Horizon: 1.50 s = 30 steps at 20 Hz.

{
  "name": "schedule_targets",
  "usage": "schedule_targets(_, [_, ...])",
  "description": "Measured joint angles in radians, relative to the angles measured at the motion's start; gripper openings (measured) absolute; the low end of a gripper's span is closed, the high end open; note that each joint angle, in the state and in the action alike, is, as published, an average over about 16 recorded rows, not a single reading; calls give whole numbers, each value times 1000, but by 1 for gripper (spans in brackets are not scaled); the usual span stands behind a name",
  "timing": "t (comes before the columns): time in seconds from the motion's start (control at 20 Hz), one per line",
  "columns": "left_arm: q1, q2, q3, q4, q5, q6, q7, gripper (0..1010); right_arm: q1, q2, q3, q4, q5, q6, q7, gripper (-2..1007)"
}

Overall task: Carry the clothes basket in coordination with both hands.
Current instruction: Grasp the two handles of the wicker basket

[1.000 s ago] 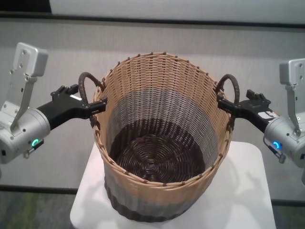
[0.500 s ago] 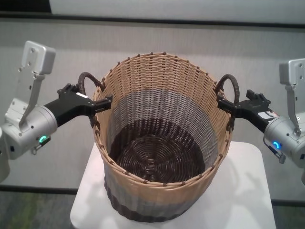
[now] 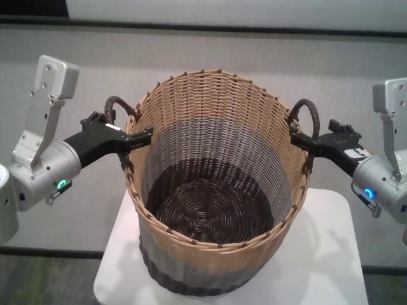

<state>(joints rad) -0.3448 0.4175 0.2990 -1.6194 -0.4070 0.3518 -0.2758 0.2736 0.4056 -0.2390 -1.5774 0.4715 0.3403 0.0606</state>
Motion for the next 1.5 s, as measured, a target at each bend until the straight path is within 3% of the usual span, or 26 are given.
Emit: schedule_targets(1.5, [2,0,-1,-2,-1,1,1,999,0,0,0,0,0,0,0,1000])
